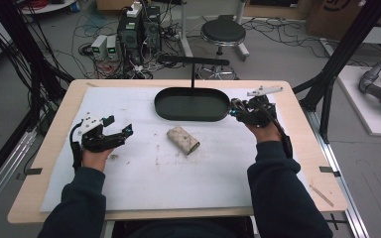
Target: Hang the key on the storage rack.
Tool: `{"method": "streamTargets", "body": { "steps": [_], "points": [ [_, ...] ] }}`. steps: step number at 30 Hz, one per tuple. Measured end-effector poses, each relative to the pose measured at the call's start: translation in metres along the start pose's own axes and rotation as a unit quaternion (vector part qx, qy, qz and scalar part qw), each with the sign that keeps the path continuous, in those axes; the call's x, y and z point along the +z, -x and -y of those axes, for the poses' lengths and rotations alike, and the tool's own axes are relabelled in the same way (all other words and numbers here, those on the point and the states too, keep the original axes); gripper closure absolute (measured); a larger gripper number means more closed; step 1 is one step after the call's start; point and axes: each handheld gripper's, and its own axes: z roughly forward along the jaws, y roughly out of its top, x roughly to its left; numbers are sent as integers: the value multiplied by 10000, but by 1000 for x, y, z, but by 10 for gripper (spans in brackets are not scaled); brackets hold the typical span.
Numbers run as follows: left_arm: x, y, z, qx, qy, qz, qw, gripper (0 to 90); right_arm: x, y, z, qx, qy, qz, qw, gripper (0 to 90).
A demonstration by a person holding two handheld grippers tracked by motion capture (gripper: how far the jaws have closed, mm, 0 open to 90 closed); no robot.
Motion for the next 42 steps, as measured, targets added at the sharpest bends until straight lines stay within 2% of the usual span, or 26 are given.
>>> {"method": "streamTargets", "body": {
  "steps": [4,6,13,20,22,28,34,36,40,41,42],
  "points": [
    [0,0,0,6,9,8,10000,199,9,3,-30,-18,144,94,9999,499],
    [0,0,0,2,8,18,10000,199,11,4,-35,15,165,102,9998,499],
    [0,0,0,4,12,45,10000,199,30,11,-71,8,316,291,9991,499],
    [0,-1,0,-13,22,67,10000,199,41,16,-88,51,405,436,9982,499],
    [0,-1,0,-16,13,61,10000,199,45,18,-94,94,421,410,9982,499],
    [1,0,0,-9,0,87,10000,199,48,21,-102,202,530,466,9973,499],
    [0,0,0,-20,3,79,10000,199,53,27,-107,413,606,443,9963,499],
    [0,0,0,-13,-5,75,10000,199,53,26,-108,389,624,462,9962,499],
    [0,0,0,-20,3,100,9999,199,55,27,-110,352,573,637,9957,498],
    [0,0,0,-17,12,90,10000,199,59,30,-108,382,431,797,9952,498],
    [0,0,0,-12,8,87,10000,199,60,31,-107,413,391,824,9950,498]
  ]
}}
